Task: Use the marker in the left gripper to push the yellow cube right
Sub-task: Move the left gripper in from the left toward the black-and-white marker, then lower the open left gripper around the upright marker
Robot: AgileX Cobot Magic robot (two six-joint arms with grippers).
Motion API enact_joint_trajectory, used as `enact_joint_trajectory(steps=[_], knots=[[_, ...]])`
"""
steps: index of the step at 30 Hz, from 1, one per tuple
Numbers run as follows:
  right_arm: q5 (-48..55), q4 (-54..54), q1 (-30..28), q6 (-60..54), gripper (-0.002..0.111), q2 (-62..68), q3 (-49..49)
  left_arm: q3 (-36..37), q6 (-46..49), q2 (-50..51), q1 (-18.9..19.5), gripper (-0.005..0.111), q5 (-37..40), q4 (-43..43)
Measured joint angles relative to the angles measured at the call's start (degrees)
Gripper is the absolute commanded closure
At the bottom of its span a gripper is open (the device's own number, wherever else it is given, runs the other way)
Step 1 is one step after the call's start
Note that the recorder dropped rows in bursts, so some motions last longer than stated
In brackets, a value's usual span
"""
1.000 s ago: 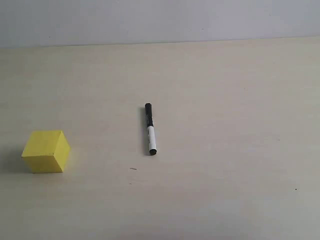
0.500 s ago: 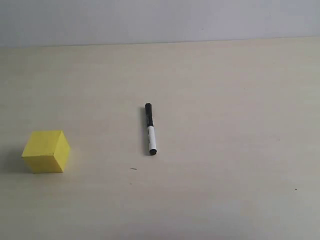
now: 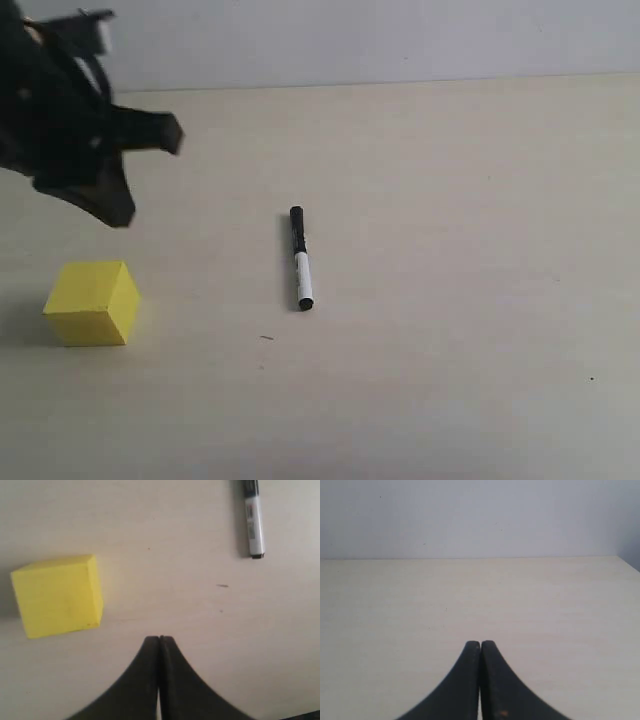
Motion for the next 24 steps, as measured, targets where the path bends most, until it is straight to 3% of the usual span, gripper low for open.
enact_joint_trajectory(steps=[4,8,12,19,24], knots=[[0.00,0.00,0.00,0.00,0.108,0.00,0.00,-6.38,-8.94,10.33,-9.76,0.107,0.10,4.54],[0.10,0.00,0.00,0.00,0.108,0.00,0.00,-16.90,-12.45,20.37,-15.58,0.107,0.00,4.31],[0.21,0.00,0.00,0.00,0.108,0.00,0.00,-22.71,-13.46,26.25,-16.94,0.102,-4.23,4.09],[0.21,0.00,0.00,0.00,0.108,0.00,0.00,-23.94,-16.25,30.71,-16.70,0.063,-7.06,4.09],[0.21,0.00,0.00,0.00,0.108,0.00,0.00,-23.94,-16.47,32.41,-16.61,0.061,-7.33,4.30]])
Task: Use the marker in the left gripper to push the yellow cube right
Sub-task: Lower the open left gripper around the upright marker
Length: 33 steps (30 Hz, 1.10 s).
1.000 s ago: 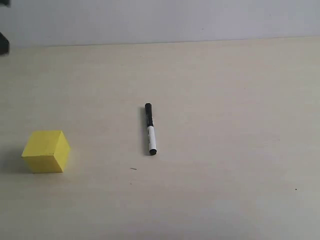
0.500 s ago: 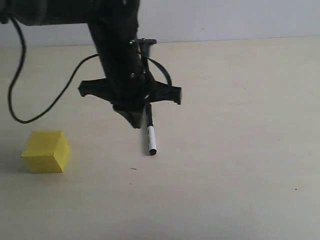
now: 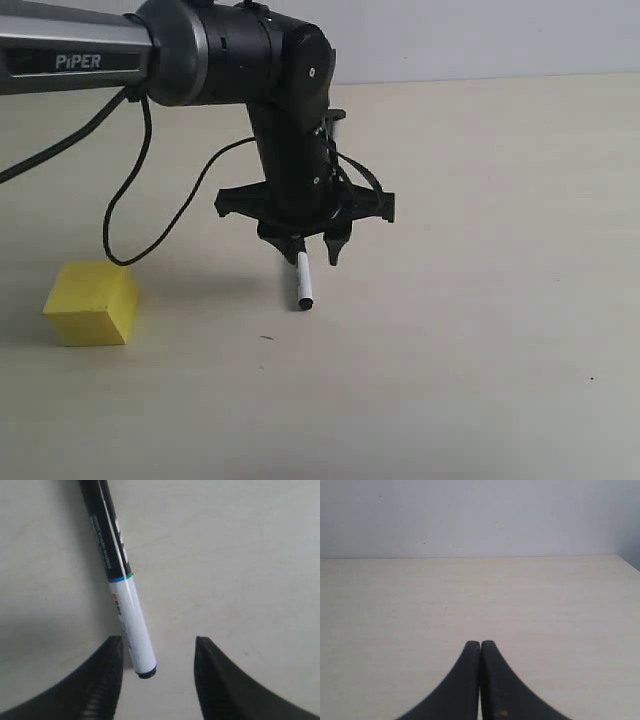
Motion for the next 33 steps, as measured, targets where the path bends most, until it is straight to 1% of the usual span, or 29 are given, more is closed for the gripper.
enact_joint_trajectory(steps=[10,16,33], knots=[[0.00,0.00,0.00,0.00,0.108,0.00,0.00,0.00,-5.61,2.63,0.00,0.061,-0.14,2.59],[0.00,0.00,0.00,0.00,0.108,0.00,0.00,0.00,-6.29,4.18,0.00,0.061,-0.62,2.97],[0.00,0.00,0.00,0.00,0.108,0.00,0.00,0.00,-7.36,4.18,0.00,0.061,-1.96,3.73]])
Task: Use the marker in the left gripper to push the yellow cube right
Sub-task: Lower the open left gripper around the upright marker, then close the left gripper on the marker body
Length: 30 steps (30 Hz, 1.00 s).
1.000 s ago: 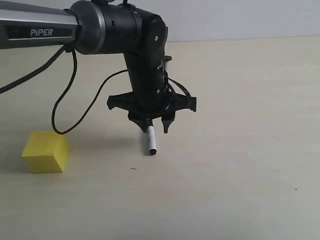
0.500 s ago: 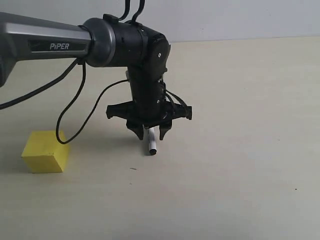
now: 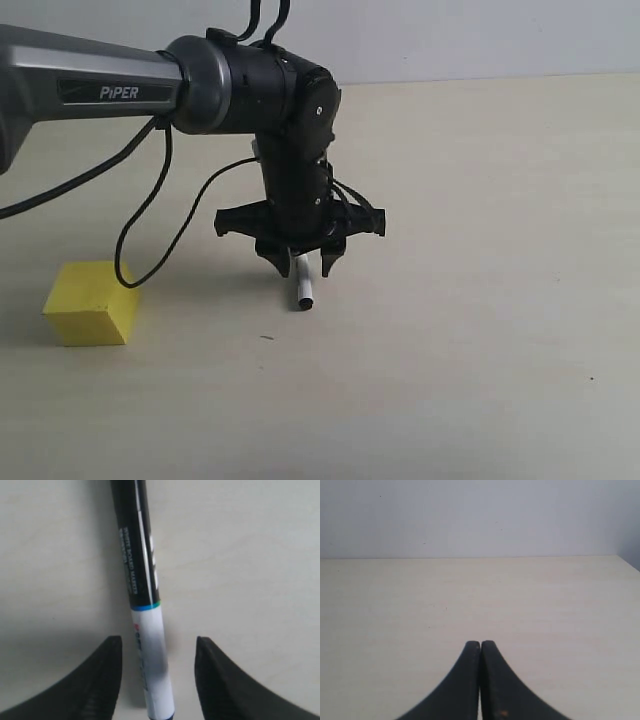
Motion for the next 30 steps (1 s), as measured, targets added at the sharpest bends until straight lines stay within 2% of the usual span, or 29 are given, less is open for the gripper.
enact_joint_trajectory(steps=[30], knots=[[0.00,0.00,0.00,0.00,0.108,0.00,0.00,0.99,-0.11,0.04,0.00,0.061,-0.70,0.00]])
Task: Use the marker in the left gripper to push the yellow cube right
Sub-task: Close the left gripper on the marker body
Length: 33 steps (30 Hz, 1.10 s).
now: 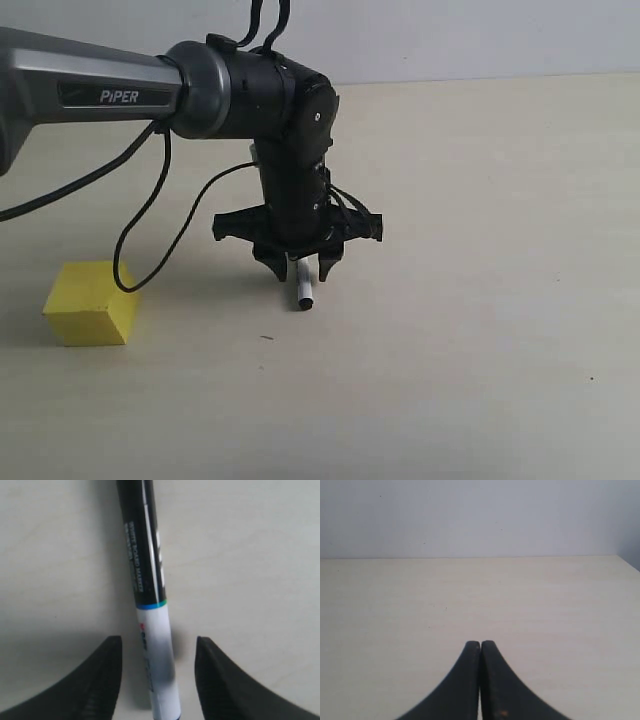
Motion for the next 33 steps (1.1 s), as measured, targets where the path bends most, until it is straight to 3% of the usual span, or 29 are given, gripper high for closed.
enact_joint_trajectory(steps=[33], knots=[[0.00,0.00,0.00,0.00,0.108,0.00,0.00,0.00,2.64,1.17,0.00,0.061,-0.14,0.00]])
